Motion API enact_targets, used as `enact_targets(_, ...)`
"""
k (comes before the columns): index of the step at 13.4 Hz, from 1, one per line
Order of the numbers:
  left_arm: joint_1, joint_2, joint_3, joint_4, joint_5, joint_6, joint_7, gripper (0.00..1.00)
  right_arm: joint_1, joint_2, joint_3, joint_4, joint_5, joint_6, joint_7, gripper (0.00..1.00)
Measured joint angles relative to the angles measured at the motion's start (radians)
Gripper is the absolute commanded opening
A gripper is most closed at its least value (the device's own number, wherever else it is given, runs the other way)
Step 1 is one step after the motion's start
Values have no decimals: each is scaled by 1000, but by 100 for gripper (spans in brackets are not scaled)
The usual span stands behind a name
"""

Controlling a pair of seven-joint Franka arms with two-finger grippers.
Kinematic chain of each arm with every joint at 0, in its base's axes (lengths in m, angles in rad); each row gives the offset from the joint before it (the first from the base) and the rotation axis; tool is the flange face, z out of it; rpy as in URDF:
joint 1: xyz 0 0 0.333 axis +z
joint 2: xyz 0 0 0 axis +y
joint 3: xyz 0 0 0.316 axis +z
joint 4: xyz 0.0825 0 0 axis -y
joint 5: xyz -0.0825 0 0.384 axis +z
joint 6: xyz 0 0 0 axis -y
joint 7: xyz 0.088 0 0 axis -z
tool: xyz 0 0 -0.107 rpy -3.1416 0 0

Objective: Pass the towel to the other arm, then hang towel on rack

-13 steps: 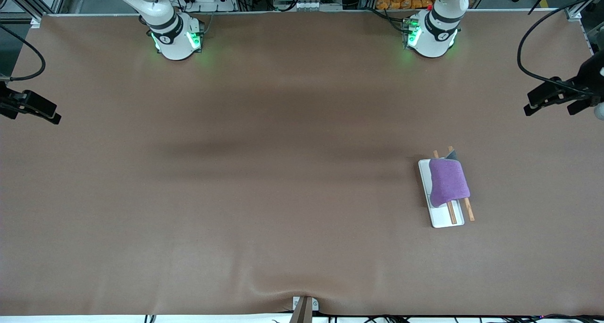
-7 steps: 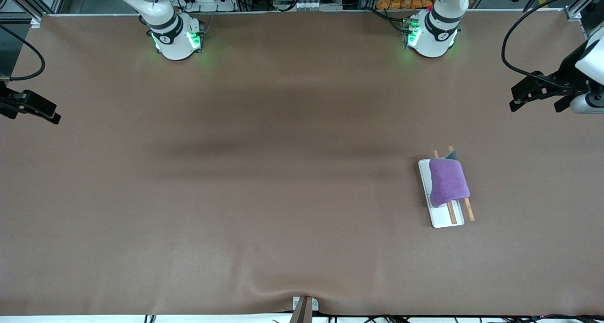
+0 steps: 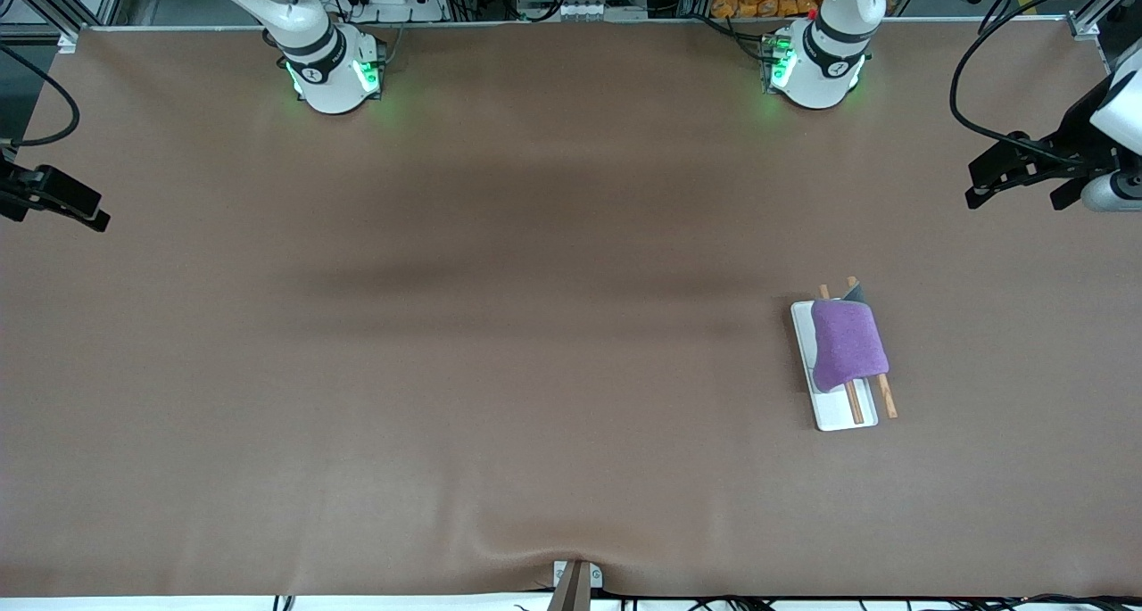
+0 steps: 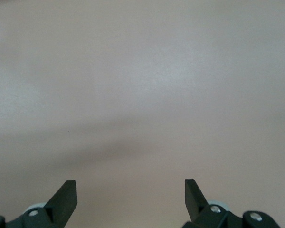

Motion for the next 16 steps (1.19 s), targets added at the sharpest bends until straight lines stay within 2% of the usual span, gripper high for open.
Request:
enact_targets(4,-108,-9,107,0,0,-28,-24,100,-3,-11,-1,0,0,-1,0,100)
enact_targets(6,-142,-16,136,-7,1,-38,-37,100,-3,-11,-1,0,0,-1,0,100)
enact_targets(16,-149,-47,128,-41,39,-45,-41,100,-3,-15,-1,-1,0,-3,0,100)
